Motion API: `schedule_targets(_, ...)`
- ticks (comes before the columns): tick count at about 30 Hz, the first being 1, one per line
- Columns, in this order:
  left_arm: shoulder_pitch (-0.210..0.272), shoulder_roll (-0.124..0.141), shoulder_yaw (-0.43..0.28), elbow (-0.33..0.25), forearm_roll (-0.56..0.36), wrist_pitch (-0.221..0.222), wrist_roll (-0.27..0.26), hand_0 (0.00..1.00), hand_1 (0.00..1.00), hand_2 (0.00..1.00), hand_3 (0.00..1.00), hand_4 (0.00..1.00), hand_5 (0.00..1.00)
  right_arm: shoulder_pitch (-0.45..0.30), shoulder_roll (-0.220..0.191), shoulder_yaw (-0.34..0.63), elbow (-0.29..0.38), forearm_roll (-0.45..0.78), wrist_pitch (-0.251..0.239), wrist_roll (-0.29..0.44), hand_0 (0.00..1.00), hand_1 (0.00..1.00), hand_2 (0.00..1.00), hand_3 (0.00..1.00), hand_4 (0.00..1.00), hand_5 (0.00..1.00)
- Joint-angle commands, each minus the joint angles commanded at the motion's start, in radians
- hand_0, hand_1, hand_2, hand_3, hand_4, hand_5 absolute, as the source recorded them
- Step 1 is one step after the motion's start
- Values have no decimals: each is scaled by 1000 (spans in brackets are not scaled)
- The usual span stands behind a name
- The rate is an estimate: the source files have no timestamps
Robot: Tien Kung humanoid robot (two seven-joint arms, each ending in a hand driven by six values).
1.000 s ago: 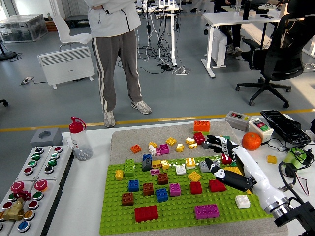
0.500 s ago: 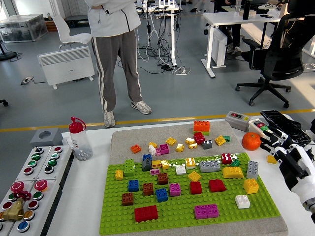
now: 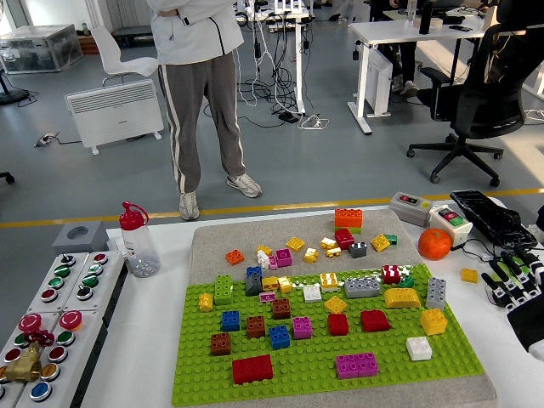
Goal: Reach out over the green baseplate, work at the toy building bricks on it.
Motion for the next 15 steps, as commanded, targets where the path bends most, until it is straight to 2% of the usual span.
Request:
schedule_targets(5, 0, -1, 1, 0, 1, -1, 1, 666, 606, 552, 449, 243, 998, -10, 2, 15, 0, 66, 2, -3, 782, 763, 765, 740, 521, 435)
schedule_targets(15, 5, -2, -1, 0, 4, -1, 3, 666, 607, 555, 451, 242, 998, -22, 5, 20, -1, 81, 5, -10, 776, 758, 765, 736, 519, 445)
